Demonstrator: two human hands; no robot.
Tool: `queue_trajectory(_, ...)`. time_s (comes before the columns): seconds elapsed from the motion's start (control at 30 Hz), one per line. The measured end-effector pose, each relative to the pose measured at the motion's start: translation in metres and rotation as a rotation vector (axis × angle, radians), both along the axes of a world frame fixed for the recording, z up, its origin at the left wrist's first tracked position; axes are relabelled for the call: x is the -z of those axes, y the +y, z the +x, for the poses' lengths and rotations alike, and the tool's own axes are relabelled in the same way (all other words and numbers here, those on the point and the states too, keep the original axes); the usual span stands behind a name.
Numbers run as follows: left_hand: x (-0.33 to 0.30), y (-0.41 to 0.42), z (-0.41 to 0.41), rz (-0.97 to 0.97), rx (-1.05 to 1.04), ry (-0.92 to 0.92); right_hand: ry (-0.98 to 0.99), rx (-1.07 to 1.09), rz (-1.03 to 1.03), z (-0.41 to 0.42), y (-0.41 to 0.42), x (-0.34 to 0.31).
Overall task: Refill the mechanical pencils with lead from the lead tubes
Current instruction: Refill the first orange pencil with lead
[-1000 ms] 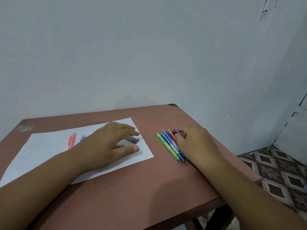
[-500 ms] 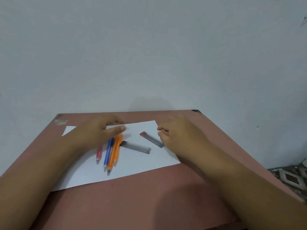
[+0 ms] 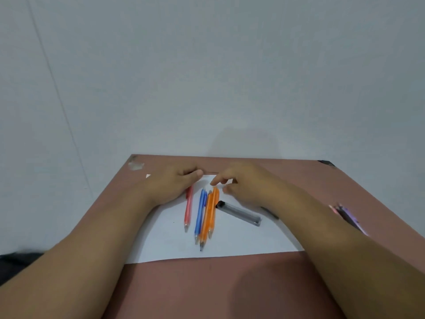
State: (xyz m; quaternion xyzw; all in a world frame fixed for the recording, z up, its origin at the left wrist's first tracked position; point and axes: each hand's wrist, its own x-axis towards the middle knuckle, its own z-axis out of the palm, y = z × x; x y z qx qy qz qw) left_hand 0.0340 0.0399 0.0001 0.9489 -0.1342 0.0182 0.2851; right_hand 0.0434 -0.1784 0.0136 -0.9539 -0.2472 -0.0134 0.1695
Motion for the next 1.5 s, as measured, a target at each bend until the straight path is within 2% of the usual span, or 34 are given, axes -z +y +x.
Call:
queue_trajectory(0.2, 0.0, -0.005, 0.01, 0.054, -0.012, -0.247, 0.003, -0.071, -0.053, 0.006, -0.001, 0.003)
queue_trajectory(0.4, -0.008, -0.002, 0.006, 0.31, -0.136, -0.171, -0.004, -0.069, -0.024, 0.013, -0.014, 0.004)
queue_trajectory(0.53, -0.006, 0.002, 0.001, 0.206, -0.184, -0.107, 0.025, -0.034, 0.028, 0.009, -0.027, -0.001)
queue_trajectory(0.73, -0.003, 0.004, 0.001, 0.129, -0.178, -0.1, 0.08, 0.072, 0.369, 0.003, -0.043, -0.008)
queue_trajectory(0.87, 0.003, 0.008, 0.007, 0.06, -0.158, -0.077, 0.015, 0.176, 0.474, 0.006, -0.043, -0.002)
queue_trajectory(0.93, 0.007, 0.01, 0.009, 0.023, -0.154, -0.068, 0.051, 0.204, 0.596, 0.004, -0.04, 0.001)
queue_trajectory(1.03, 0.007, 0.009, 0.004, -0.127, -0.167, -0.031, 0.045, 0.226, 0.604, 0.002, -0.034, 0.002)
queue_trajectory(1.1, 0.004, 0.008, -0.001, -0.271, -0.161, -0.107, 0.037, 0.241, 0.616, 0.003, -0.032, 0.003)
queue_trajectory(1.2, 0.001, 0.002, -0.007, -0.367, -0.119, -0.218, 0.029, 0.257, 0.629, 0.004, -0.029, 0.005)
queue_trajectory(1.27, -0.001, -0.002, -0.008, -0.295, -0.089, -0.275, 0.014, 0.255, 0.628, 0.002, -0.026, 0.006)
queue_trajectory(1.37, -0.002, -0.008, -0.005, -0.07, -0.009, -0.423, -0.001, 0.246, 0.662, -0.001, -0.02, 0.006)
queue_trajectory(1.43, -0.002, -0.013, -0.001, -0.043, 0.017, -0.502, -0.006, 0.246, 0.696, -0.003, -0.016, 0.005)
queue_trajectory(1.5, -0.002, -0.013, 0.002, -0.088, -0.029, -0.496, 0.027, 0.259, 0.777, -0.005, -0.014, 0.003)
